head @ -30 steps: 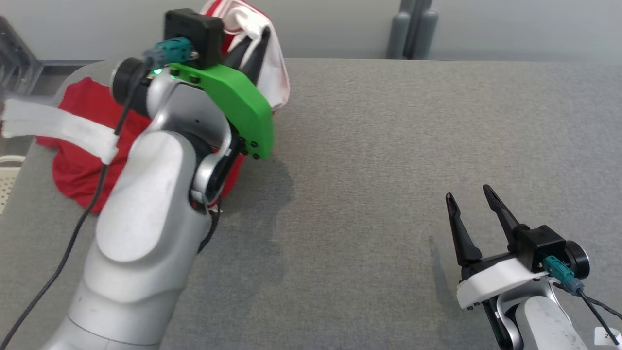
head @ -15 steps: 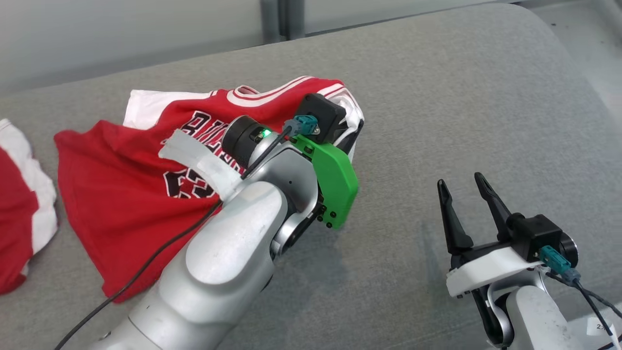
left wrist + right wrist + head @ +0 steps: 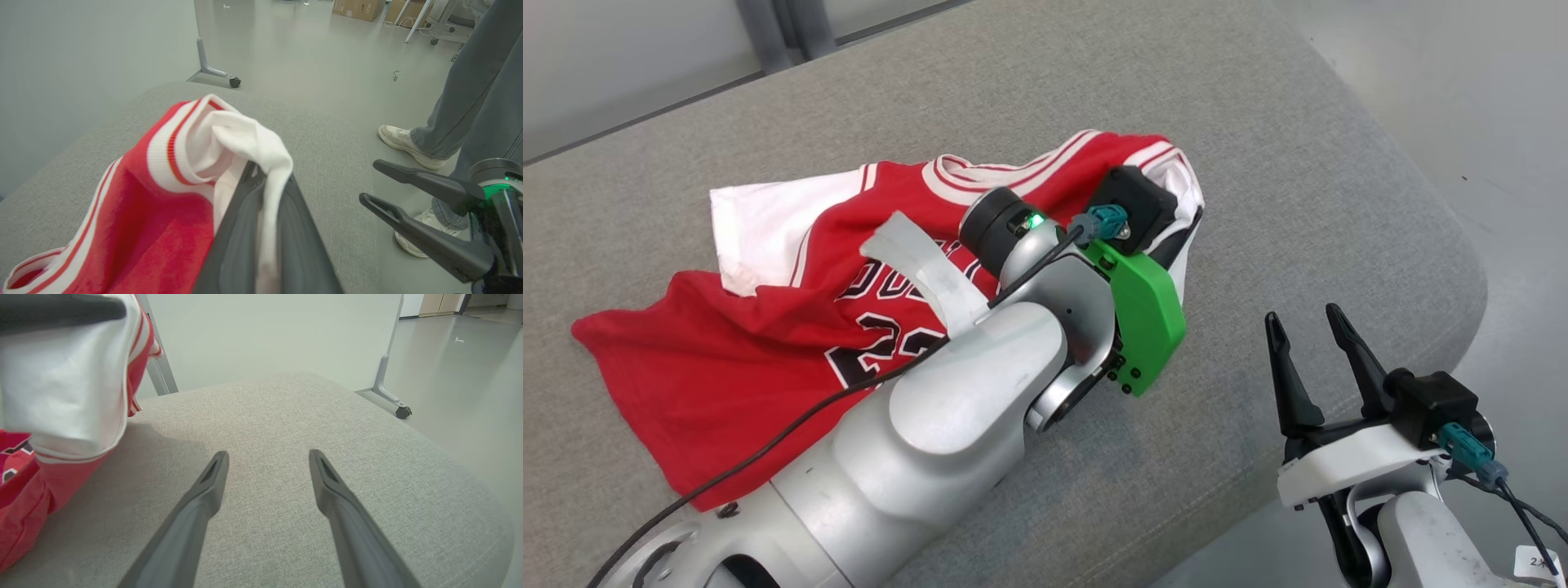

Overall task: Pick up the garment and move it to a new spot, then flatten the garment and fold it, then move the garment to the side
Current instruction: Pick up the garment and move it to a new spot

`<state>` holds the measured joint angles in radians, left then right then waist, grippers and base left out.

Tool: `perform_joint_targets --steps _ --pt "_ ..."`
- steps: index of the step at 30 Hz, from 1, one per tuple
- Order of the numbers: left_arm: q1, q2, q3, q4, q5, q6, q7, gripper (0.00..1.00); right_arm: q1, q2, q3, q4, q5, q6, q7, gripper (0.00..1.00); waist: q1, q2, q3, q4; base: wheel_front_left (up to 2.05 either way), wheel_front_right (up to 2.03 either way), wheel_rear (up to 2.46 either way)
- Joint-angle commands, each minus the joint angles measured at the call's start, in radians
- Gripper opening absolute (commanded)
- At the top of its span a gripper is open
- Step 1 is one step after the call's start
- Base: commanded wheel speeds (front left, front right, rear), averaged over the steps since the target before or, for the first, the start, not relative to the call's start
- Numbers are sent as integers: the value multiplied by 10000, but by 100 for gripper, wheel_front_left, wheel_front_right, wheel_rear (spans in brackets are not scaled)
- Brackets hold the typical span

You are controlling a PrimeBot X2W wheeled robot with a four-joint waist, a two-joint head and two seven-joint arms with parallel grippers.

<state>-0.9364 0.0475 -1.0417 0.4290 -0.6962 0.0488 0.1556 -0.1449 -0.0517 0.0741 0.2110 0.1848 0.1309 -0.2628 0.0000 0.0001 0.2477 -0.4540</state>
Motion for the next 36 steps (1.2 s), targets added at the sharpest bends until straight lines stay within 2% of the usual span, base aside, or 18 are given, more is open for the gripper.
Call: perform_joint_targets --steps 1,2,3,4,5,6,8,14,21,28,30,33,34,36 --pt "-52 65 -167 207 -138 90 -107 0 107 12 17 15 74 -3 -33 100 0 -1 249 -394 0 0 0" --pt "-48 65 -302 393 -218 191 -228 0 77 12 51 25 87 -3 -33 100 0 -1 240 -390 0 0 0" --pt "5 66 -446 613 -323 252 -300 5 37 13 70 31 92 -3 -33 100 0 -1 234 -381 0 0 0" --pt "125 57 -569 819 -470 249 -354 29 -1 11 80 26 101 -3 -33 100 0 -1 237 -348 0 0 0" --pt "228 52 -713 952 -592 229 -421 49 -18 10 46 13 101 -3 -33 100 0 -1 234 -276 0 0 0" --pt "287 49 -893 1072 -730 184 -414 100 -4 5 34 3 77 -3 -33 100 0 -1 221 -182 0 0 0" --pt "364 49 -1152 1096 -1090 148 -444 100 31 9 34 30 -13 -3 -33 100 0 -1 208 23 0 0 0" --pt "147 50 -1670 88 -2276 570 -1286 100 -90 2 179 109 -201 -3 -33 100 0 -1 -16 802 0 0 0" --pt "379 57 -1561 -380 -3069 987 -2303 100 233 -6 -142 -92 -633 -3 -33 100 0 -1 -472 1715 0 0 0" --pt "1547 1196 -803 -801 -3436 1531 -3358 100 789 -291 -650 -711 -941 -3 -33 100 0 -1 -907 2837 0 0 0" --pt "1971 1724 -641 -1057 -3396 1788 -3586 100 946 -381 -745 -881 -956 -3 -33 100 0 -1 -1033 3122 0 0 0" --pt "2697 2382 -431 -1541 -3522 2131 -3748 100 1122 -507 -787 -1079 -967 -3 -33 100 0 -1 -1179 3504 0 0 0" --pt "2697 2382 -431 -1541 -3522 2131 -3748 100 1122 -507 -787 -1079 -967 -3 -33 100 0 -1 -1179 3504 0 0 0" --pt "3279 2753 -238 -1912 -3802 2313 -3834 100 1234 -536 -816 -1147 -972 -3 -33 100 0 -1 -1270 3712 0 0 0"
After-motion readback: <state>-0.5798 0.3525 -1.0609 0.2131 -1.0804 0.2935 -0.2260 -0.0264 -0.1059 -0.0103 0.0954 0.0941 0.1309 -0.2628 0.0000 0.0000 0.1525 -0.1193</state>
